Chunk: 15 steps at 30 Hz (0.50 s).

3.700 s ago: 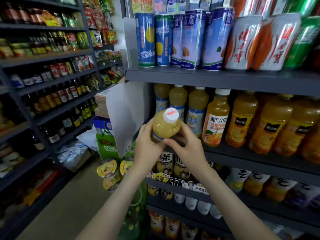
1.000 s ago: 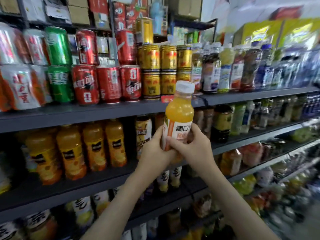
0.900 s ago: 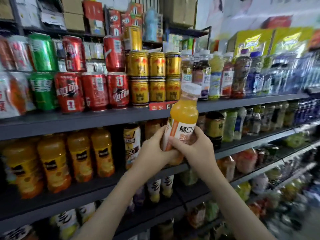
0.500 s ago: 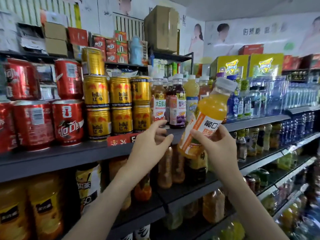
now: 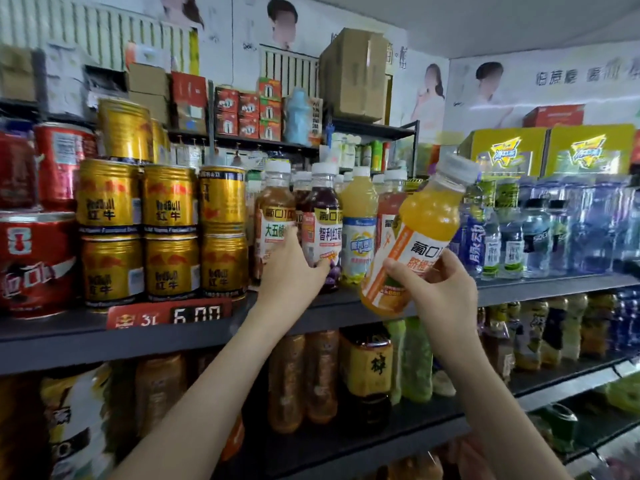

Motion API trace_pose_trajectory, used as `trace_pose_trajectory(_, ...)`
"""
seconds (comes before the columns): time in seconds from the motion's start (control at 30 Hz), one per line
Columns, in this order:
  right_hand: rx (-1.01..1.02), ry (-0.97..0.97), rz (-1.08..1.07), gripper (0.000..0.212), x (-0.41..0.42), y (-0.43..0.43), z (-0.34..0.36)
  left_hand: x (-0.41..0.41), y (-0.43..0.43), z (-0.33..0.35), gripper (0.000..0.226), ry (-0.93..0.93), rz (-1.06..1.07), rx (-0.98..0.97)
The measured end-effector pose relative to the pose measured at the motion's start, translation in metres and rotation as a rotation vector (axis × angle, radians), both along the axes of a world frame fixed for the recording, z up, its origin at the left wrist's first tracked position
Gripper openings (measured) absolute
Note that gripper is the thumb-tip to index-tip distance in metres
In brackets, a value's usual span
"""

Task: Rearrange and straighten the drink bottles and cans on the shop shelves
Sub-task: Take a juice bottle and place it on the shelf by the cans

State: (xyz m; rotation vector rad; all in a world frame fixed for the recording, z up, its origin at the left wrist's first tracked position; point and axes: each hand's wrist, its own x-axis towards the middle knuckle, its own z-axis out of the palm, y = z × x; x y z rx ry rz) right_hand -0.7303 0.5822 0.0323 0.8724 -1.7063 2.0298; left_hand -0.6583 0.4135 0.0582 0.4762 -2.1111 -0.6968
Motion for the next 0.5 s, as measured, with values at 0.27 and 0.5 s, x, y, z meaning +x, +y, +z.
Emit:
trace_pose_trajectory(0.27, 0.033, 0.005, 0.165, 0.033, -0.044, 0.015, -0.001, -0.011, 0.042, -0.017, 0.052, 0.081, 0.042, -0.044)
trace_pose_trajectory(0.5, -0.003, -0.026, 0.206, 0.033, -0.058, 0.024, -0.004, -0.017, 0.056, -0.023, 0.039, 0.069, 0.004, -0.11)
